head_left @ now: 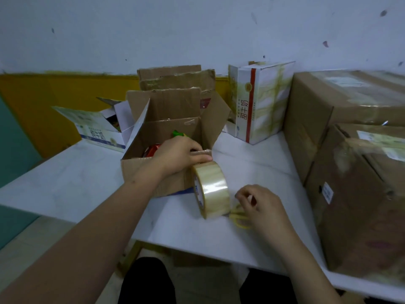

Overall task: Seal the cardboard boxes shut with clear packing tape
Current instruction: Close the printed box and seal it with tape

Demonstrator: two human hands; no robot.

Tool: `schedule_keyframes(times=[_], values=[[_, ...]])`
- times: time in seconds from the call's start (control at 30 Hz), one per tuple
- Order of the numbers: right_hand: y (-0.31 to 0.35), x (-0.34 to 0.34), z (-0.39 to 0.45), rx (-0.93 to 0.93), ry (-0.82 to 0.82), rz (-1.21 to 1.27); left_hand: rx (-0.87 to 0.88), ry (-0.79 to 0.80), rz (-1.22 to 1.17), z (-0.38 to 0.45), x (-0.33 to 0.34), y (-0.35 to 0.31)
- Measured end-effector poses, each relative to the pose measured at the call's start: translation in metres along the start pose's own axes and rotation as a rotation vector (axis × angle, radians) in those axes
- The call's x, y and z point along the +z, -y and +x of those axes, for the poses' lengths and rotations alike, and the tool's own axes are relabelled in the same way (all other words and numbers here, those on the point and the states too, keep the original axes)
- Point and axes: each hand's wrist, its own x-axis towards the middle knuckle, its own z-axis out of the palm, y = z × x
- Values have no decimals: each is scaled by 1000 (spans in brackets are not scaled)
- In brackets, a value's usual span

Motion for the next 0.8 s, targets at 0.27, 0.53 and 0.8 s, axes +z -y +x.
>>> schedule_keyframes(times=[0.27, 0.53, 0.8], values=[[-27, -7, -15, 21, 178, -145, 88, -246, -63, -13, 5, -8], [-21, -21, 6, 47, 381, -311, 113, -352, 21, -20, 11, -10], [-7, -64, -4, 228, -120, -94, -119, -591, 296, -39, 20, -18]])
